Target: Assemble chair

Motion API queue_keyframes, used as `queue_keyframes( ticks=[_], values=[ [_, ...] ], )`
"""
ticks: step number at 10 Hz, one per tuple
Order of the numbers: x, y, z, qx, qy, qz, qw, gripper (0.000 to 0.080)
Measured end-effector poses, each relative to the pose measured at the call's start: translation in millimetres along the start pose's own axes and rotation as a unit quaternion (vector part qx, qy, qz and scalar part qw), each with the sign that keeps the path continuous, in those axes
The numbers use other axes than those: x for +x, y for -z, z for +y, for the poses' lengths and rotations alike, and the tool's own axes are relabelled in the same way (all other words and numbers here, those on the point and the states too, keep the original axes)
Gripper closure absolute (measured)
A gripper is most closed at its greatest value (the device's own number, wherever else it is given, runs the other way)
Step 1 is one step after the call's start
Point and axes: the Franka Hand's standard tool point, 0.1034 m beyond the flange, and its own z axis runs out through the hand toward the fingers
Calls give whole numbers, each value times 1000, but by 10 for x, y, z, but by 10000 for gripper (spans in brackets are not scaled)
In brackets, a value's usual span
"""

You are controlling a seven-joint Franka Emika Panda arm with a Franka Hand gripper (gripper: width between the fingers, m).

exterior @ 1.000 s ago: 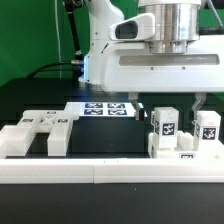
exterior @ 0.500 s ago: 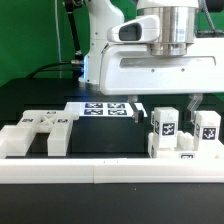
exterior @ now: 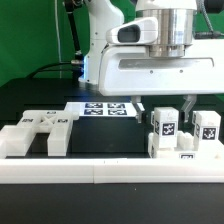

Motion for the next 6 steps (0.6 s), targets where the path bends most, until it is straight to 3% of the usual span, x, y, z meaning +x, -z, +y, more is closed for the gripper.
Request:
queue_keyframes(
  ticks=[1,6],
  values=[
    [-1,-3,0,0,-6,0,1000,513],
    [-8,-15,1,0,-116,-1,993,511]
  ],
)
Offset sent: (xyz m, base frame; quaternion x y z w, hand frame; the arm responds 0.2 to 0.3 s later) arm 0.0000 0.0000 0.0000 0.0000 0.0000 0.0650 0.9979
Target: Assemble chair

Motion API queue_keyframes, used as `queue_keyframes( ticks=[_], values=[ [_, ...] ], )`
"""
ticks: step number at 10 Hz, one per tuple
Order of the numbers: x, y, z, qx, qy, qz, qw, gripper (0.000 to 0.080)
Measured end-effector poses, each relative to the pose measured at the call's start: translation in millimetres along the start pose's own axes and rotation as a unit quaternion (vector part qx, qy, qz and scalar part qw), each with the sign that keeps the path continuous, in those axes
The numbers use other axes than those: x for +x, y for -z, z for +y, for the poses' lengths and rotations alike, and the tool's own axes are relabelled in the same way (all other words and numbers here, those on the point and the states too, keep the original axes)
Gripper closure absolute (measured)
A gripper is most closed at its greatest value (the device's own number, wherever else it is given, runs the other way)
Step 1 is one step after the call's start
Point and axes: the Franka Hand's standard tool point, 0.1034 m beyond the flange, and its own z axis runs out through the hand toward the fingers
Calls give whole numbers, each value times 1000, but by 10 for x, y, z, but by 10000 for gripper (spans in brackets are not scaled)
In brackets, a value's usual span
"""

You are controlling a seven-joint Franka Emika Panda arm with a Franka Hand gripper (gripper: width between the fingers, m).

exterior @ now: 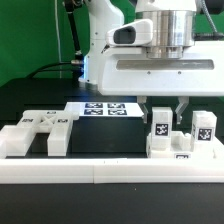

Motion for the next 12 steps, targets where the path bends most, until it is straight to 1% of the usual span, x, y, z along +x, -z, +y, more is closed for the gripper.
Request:
queue_keyframes(
  ticks=[2,3,5,6,8,10,11,12],
  values=[
    [-3,-5,10,0,-135,-1,991,511],
    [-3,-6,10,3,-195,-2,981,511],
    [-6,-12,-2,4,-307,-2,952,511],
    [-3,-15,-1,4,-342,-2,940,511],
    [2,-15,2,10,-442,-5,897,511],
    [-3,-16,-7,10,-501,-7,865,511],
    [-5,-16,-17,10,-513,-7,858,510],
    [-7,-16,-28,11,-546,-9,838,510]
  ],
)
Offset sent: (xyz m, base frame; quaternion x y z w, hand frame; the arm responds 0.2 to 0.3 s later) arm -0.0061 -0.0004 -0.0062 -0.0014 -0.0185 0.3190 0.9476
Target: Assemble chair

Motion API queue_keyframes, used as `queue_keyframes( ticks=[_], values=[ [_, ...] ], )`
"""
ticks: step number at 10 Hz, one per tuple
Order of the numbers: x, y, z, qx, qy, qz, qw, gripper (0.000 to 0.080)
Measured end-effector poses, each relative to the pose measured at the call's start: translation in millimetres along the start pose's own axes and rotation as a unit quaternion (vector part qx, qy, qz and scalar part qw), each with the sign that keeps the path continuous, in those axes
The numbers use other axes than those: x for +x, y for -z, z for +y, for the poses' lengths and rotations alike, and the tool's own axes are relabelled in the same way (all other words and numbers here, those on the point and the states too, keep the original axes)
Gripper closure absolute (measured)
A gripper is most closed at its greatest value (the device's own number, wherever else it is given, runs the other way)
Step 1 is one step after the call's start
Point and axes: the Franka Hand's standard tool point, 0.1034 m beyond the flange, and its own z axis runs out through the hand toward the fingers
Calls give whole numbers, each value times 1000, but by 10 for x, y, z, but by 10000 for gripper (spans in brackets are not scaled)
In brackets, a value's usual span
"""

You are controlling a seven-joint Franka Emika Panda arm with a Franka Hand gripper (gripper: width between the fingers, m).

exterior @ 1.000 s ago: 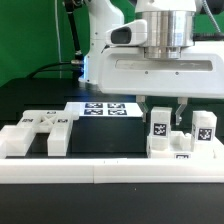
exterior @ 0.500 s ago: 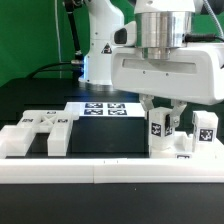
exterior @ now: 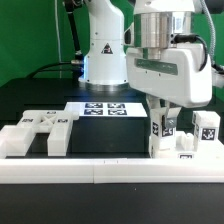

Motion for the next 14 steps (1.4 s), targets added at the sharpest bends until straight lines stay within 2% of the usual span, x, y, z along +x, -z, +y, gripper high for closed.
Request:
queue_keyframes(
  ticks=[3,5,6,7,8,9,10,14],
  values=[
    [-4,-1,1,1,-66,-3,998,509],
    [-5,-2,1,1,-55,-3,999,509],
    [-6,-2,3,0,-34,-3,999,347],
    [-8,-2,6,-1,-11,-3,1000,223],
    [-18,-2,4,-1,45,-2,999,223],
    [-55,-1,3,-4,98,-2,995,165],
    [-76,7,-2,-6,154,-3,988,154],
    [-68,37,-25,-3,321,-3,947,150]
  ],
)
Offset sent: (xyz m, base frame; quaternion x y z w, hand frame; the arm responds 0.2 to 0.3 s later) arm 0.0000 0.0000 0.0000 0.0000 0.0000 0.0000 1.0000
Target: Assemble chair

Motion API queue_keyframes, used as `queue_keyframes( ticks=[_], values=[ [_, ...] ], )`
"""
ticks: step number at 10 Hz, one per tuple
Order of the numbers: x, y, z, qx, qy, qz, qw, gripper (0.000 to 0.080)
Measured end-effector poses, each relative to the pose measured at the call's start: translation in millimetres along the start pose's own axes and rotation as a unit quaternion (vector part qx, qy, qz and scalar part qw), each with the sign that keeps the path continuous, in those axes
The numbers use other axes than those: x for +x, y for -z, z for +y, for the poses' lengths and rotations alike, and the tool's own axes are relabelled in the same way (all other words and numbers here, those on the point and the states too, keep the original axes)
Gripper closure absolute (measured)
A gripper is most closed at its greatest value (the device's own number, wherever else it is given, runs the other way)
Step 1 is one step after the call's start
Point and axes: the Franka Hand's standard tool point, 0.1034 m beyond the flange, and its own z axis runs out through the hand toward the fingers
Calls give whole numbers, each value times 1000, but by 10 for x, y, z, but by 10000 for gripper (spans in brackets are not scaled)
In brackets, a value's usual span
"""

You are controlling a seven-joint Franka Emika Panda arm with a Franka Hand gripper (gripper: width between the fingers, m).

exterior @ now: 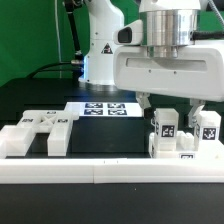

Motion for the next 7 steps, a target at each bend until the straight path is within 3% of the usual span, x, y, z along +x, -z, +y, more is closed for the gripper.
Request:
queue_keyframes(
  ticks=[3,7],
  values=[
    [10,-9,15,-1,117,1,993,150],
    [45,-24,62,-3,267,4,964,150]
  ],
)
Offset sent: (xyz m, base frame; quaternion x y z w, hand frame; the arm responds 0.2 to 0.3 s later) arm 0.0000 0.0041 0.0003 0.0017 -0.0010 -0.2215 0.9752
